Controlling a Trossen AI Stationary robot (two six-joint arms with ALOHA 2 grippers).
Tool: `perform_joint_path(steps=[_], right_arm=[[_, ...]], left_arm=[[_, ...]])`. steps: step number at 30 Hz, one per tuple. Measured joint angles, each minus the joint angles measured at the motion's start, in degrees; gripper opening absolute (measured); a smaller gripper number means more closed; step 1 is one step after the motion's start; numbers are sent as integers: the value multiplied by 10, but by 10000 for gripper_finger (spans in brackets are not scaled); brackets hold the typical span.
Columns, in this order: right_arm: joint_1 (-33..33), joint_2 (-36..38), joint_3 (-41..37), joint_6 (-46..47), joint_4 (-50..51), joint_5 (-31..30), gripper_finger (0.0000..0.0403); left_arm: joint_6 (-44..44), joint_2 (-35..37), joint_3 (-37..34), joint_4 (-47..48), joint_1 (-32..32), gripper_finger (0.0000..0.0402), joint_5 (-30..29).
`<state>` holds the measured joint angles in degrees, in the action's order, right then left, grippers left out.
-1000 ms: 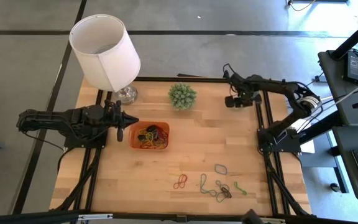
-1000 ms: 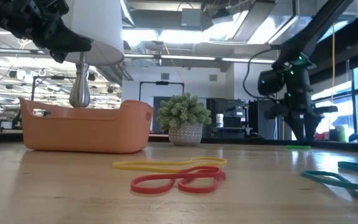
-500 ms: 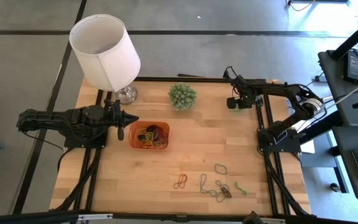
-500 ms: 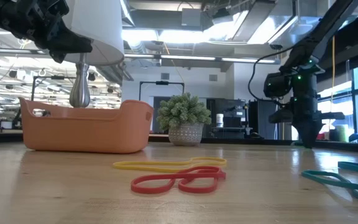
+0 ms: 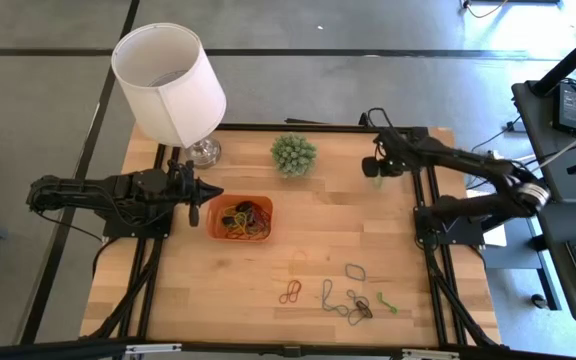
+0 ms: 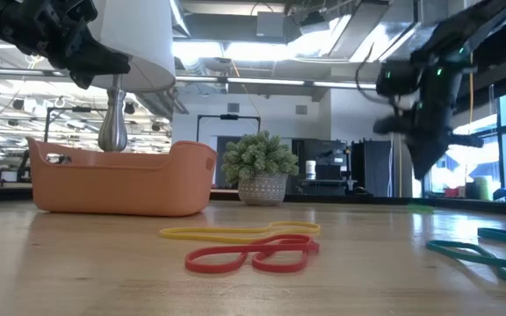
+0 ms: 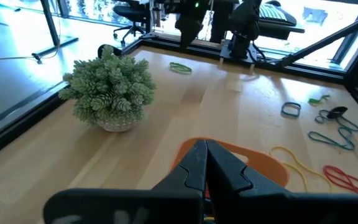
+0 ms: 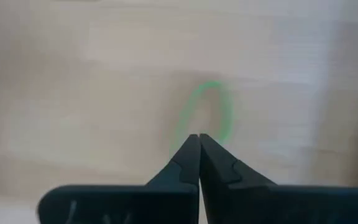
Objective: Pick and place rubber bands into bin
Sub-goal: Put the green rubber band into the orange bin
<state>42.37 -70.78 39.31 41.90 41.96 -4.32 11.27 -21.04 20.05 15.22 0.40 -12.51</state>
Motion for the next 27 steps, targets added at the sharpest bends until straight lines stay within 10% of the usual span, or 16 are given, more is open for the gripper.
perform_joint_path(steps=[11,27], right_arm=[[-175,86,8,129,16,-50,0],[-88,-34,-44,133,-15,-110,109]], left_arm=[[0,0,0,0,0,2,2],[2,0,0,0,0,2,2]])
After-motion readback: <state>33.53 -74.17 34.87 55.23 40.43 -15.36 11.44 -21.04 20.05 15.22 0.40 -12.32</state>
